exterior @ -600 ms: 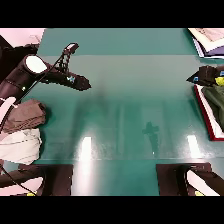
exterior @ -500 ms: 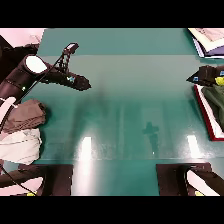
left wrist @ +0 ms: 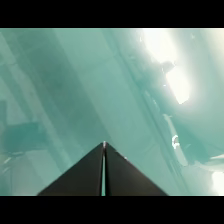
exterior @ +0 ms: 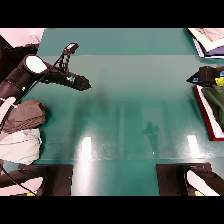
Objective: Fold the shirts.
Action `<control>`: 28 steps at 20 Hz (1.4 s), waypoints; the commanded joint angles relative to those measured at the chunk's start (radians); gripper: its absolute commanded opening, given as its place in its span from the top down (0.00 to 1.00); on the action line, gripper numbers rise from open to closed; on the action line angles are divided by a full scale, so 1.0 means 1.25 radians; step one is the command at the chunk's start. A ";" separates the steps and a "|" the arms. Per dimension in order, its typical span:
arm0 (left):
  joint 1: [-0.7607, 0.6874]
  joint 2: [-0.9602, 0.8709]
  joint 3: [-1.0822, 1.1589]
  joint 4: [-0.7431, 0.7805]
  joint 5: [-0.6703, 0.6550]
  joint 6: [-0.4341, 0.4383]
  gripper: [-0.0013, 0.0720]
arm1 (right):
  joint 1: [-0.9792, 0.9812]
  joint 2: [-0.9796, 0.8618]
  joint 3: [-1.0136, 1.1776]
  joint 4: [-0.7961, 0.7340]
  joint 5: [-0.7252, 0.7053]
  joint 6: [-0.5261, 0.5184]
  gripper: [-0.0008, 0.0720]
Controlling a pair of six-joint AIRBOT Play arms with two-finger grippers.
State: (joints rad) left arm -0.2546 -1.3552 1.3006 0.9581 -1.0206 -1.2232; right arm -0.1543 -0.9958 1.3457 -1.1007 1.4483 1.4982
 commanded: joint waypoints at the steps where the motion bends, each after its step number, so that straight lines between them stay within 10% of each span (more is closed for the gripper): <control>1: 0.000 0.000 0.001 -0.034 0.002 0.001 0.95 | 0.001 0.000 0.001 0.000 0.029 0.000 0.96; 6: 0.060 0.031 0.087 0.028 -0.158 -0.054 0.95 | 0.001 0.000 0.001 0.000 0.032 0.000 0.96; 10: 0.095 0.172 0.078 0.443 -0.281 -0.185 0.92 | 0.001 0.000 0.001 0.000 0.035 -0.001 0.96; 12: 0.095 0.208 0.042 0.642 -0.340 -0.242 0.08 | 0.001 0.000 0.001 0.000 0.035 -0.001 0.96; 15: 0.097 0.217 -0.050 0.790 -0.315 -0.293 0.08 | 0.001 0.000 0.001 0.000 0.036 -0.001 0.96; 28: 0.310 0.215 -0.383 0.624 0.030 -0.356 0.08 | 0.001 0.000 0.001 0.001 0.039 0.000 0.96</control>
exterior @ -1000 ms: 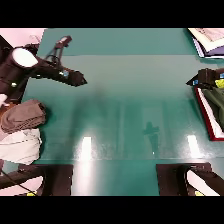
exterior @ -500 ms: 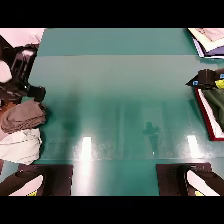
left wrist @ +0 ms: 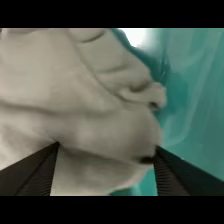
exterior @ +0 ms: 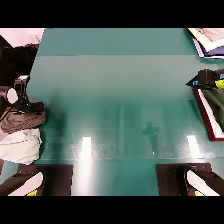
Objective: Fold the shirts.
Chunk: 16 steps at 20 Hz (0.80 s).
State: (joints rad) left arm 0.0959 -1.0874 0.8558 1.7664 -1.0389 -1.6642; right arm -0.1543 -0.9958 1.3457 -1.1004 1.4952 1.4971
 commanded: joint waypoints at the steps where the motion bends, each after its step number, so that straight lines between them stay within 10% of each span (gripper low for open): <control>1: 0.029 0.001 -0.027 -0.025 0.038 -0.003 0.19 | 0.001 0.000 0.001 0.000 0.001 0.001 0.96; 3: 0.030 0.001 -0.027 -0.026 0.027 -0.003 0.94 | 0.001 0.000 0.001 0.000 0.001 0.001 0.96; 7: 0.029 0.003 0.049 -0.062 -0.038 0.009 0.95 | 0.001 0.000 0.001 0.001 0.001 0.001 0.96; 11: -0.071 0.054 0.313 -0.325 -0.168 0.286 0.95 | 0.001 0.000 0.001 0.007 0.001 0.001 0.96; 16: -0.352 0.052 0.626 -0.490 -0.172 0.336 0.95 | 0.001 0.000 0.046 0.007 -0.002 0.001 0.96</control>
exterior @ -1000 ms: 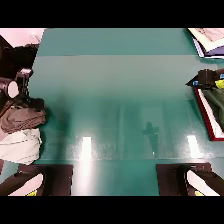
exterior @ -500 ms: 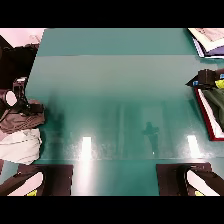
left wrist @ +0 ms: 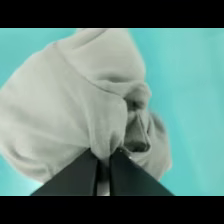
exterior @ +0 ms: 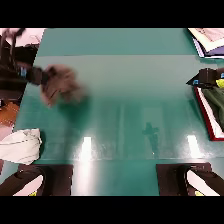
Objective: Fold the shirts.
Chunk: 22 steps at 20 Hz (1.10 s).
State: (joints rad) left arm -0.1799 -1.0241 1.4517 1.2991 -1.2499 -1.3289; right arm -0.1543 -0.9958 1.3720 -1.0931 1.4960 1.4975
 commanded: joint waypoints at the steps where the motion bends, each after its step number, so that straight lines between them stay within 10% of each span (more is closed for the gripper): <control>1: -0.179 0.000 0.169 -0.129 0.027 0.087 0.95 | 0.001 0.000 0.046 0.001 -0.004 0.000 0.96; 9: -0.305 -0.248 0.173 -0.125 0.059 0.128 0.92 | 0.001 0.000 0.187 0.001 0.001 0.001 0.96; 11: -0.295 -0.323 0.173 -0.098 0.072 0.108 0.19 | 0.001 0.000 0.199 0.001 0.008 0.001 0.96; 17: -0.137 -0.346 0.123 -0.168 -0.188 0.008 0.19 | 0.001 0.000 0.199 0.000 0.027 0.001 0.96; 22: -0.169 -0.189 -0.352 -0.414 0.056 0.064 0.19 | 0.001 -0.006 0.199 0.000 0.022 0.001 0.96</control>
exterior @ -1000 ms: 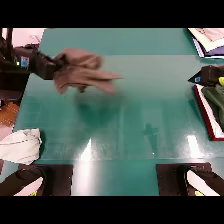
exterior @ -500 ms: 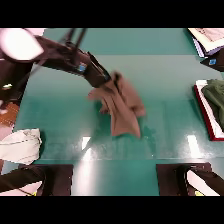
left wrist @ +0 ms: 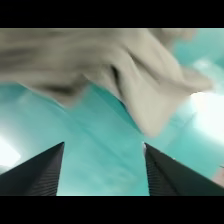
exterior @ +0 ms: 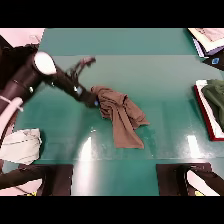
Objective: Fold the shirts.
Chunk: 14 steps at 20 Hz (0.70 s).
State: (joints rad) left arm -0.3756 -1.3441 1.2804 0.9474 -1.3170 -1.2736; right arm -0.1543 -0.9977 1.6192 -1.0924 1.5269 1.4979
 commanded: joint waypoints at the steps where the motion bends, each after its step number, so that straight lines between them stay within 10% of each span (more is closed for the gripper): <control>1: -0.042 0.084 -0.295 -0.146 0.165 0.020 0.19 | 0.001 -0.004 -0.003 -0.001 -0.006 0.000 0.96; 12: -0.283 0.052 -0.463 -0.305 0.608 0.014 0.20 | 0.001 0.080 -0.221 0.001 -0.109 0.000 0.96; 14: -0.283 0.028 -0.463 -0.341 0.608 0.020 0.33 | 0.001 0.090 -0.236 0.000 -0.113 0.001 0.96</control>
State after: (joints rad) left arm -0.7074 -1.2800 0.7097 0.6067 -0.6331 -1.2549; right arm -0.1543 -0.9066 1.3678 -1.0927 1.4147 1.4982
